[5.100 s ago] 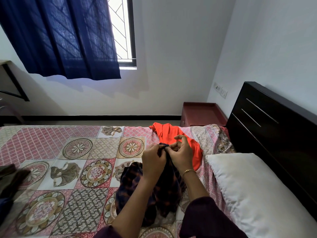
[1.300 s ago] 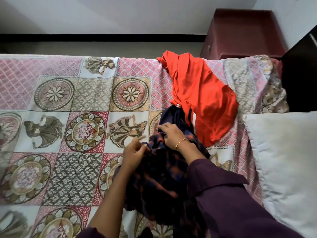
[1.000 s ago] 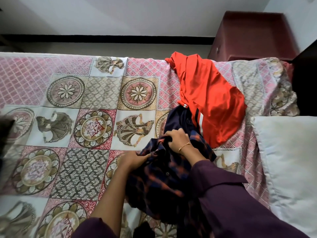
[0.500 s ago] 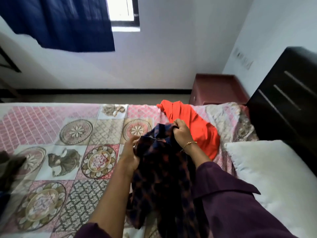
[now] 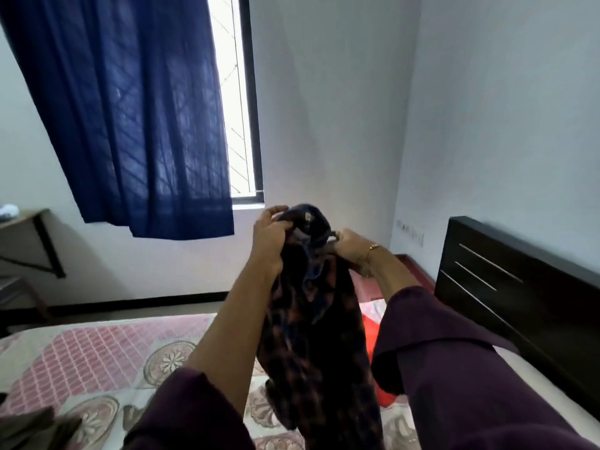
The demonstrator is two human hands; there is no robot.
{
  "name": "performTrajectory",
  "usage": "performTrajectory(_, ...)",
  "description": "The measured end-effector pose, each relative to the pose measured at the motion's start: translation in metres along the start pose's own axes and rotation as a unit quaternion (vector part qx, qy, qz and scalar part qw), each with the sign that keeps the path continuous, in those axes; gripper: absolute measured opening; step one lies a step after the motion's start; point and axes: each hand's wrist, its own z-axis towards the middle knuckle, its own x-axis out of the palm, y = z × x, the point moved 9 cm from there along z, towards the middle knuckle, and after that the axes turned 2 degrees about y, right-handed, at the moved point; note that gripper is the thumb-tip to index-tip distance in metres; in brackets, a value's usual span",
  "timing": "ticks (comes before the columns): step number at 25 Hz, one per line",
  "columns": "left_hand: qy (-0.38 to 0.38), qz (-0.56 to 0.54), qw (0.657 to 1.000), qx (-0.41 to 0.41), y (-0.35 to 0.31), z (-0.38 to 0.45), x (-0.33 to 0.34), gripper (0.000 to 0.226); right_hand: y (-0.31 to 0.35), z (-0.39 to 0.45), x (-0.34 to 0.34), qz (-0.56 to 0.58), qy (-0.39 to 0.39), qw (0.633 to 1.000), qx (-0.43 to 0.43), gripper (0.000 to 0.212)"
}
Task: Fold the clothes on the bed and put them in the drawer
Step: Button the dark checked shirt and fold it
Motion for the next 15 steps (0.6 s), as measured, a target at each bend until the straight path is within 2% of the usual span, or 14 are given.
performTrajectory(1, 0.002, 0.020, 0.999, 0.032, -0.028, -0.002, 0.001, 0.027, 0.028, -0.010, -0.004, -0.049, -0.032, 0.998, -0.038, 0.008)
performTrajectory(3, 0.009, 0.071, 0.994, 0.087, -0.077, -0.008, 0.003, 0.022, 0.082, -0.026, -0.029, -0.089, -0.151, 0.977, -0.121, 0.007)
performTrajectory(5, 0.026, 0.187, 0.973, 0.130, -0.109, -0.012, 0.004, 0.016, 0.130, -0.041, -0.057, -0.178, -0.275, 0.928, -0.176, 0.018)
performTrajectory(7, 0.059, 0.316, 0.935, 0.149, -0.116, -0.015, 0.006, 0.020, 0.159, -0.053, -0.067, -0.273, -0.337, 0.881, -0.189, 0.029)
performTrajectory(8, 0.083, 0.331, 0.928, 0.150, -0.112, -0.017, 0.005, 0.025, 0.165, -0.055, -0.067, -0.286, -0.340, 0.874, -0.199, 0.031)
performTrajectory(11, 0.111, 0.269, 0.946, 0.142, -0.097, -0.024, -0.004, 0.025, 0.165, -0.058, -0.066, -0.300, -0.308, 0.878, -0.210, 0.030)
performTrajectory(12, 0.112, 0.305, 0.935, 0.141, -0.093, -0.024, -0.009, 0.021, 0.160, -0.057, -0.070, -0.298, -0.300, 0.883, -0.202, 0.028)
performTrajectory(15, 0.120, 0.471, 0.864, 0.131, -0.075, -0.017, -0.021, 0.016, 0.145, -0.055, -0.080, -0.325, -0.261, 0.891, -0.181, 0.020)
